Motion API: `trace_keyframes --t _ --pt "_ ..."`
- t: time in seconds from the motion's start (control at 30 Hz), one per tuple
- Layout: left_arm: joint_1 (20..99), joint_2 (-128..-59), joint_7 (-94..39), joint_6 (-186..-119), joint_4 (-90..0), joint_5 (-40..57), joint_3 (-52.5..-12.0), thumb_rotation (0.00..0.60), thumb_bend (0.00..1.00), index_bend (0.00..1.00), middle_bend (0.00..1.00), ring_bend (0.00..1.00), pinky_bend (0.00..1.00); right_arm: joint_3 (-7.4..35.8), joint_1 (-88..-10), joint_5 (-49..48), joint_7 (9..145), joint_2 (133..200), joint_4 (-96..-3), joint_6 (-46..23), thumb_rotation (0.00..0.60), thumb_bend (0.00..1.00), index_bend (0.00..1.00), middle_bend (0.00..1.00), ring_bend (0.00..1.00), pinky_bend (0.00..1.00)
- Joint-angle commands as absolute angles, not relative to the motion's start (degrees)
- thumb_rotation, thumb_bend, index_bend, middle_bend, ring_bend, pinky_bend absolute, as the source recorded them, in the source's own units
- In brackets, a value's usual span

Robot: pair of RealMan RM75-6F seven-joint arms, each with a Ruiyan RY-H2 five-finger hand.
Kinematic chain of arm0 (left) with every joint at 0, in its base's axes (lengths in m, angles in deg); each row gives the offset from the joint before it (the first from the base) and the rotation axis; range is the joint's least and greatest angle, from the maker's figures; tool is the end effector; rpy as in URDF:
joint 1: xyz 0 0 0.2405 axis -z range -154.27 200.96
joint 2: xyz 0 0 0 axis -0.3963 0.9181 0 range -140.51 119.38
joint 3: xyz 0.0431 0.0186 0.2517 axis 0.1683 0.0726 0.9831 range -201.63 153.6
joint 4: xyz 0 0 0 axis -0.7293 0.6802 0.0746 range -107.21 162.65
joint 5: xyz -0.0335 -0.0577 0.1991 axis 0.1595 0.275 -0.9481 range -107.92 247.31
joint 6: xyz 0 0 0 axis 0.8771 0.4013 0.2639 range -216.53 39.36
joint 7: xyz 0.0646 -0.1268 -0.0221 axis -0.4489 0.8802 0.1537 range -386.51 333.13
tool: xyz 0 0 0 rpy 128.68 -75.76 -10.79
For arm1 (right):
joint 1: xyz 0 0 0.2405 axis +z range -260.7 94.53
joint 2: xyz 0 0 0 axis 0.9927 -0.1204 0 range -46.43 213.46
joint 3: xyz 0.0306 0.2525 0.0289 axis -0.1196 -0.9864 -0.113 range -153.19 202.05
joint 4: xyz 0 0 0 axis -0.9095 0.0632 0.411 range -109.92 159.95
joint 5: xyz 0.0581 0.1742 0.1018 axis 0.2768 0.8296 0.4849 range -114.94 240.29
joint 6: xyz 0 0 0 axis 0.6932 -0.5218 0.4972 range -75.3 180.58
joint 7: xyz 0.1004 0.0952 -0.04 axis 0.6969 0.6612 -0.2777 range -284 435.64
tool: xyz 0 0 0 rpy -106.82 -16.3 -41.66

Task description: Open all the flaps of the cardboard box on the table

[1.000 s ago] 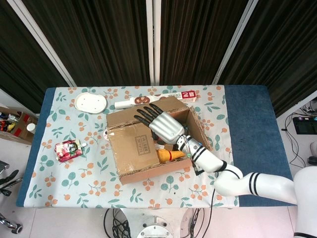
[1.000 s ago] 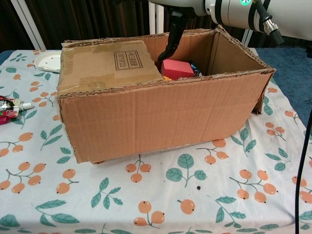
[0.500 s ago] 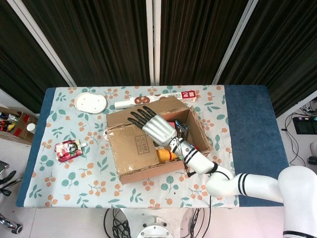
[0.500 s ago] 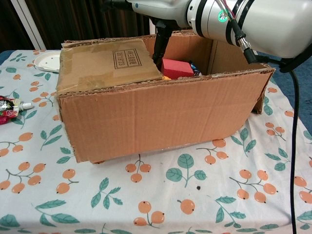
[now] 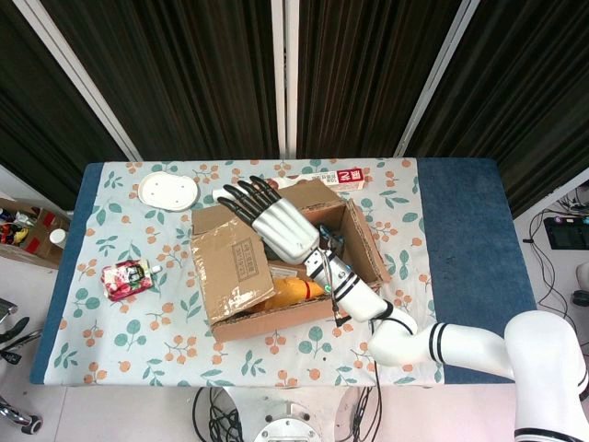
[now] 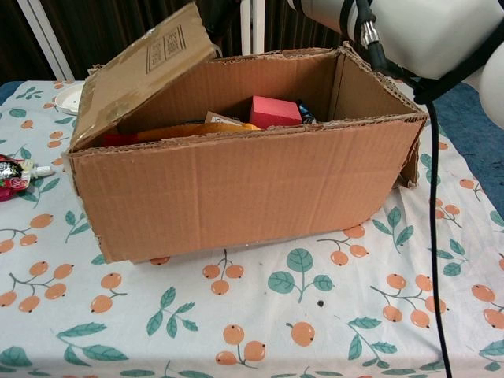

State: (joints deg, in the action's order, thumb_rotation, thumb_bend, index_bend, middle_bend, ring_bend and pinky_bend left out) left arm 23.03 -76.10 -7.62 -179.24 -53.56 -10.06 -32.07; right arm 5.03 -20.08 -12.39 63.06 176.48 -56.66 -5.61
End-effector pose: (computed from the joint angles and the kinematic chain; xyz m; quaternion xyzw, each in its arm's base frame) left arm -0.3603 0.1667 0.2061 -0.4659 -0.4085 -0.4601 0.6359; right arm 0.0381 -0.3747 0.0008 0.7470 -0.2087 0.5564 0.2982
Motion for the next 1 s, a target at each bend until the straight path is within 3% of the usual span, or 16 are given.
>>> trace_keyframes --t 0.03,0.73,1.0 --pt "22.86 -76.05 -7.33 -179.35 -53.39 -9.97 -32.11 0.6 0.01 0.01 0.05 0.07 0.17 3.19 -18.77 -13.05 64.09 177.28 -56.63 -6.34 0.6 0.0 0.0 0.0 0.0 0.0" --pt "20.97 -76.08 -2.65 -179.66 -49.79 -8.58 -32.52 0.6 0.01 0.01 0.05 0.07 0.17 -5.39 -6.24 -5.66 59.74 188.86 -51.63 -3.17 0.6 0.01 0.0 0.0 0.0 0.0" --pt "20.47 -75.81 -2.16 -179.92 -49.66 -8.57 -32.6 0.6 0.01 0.01 0.05 0.07 0.17 -5.01 -6.13 -3.64 58.13 188.16 -52.76 -2.94 0.6 0.02 0.0 0.0 0.0 0.0"
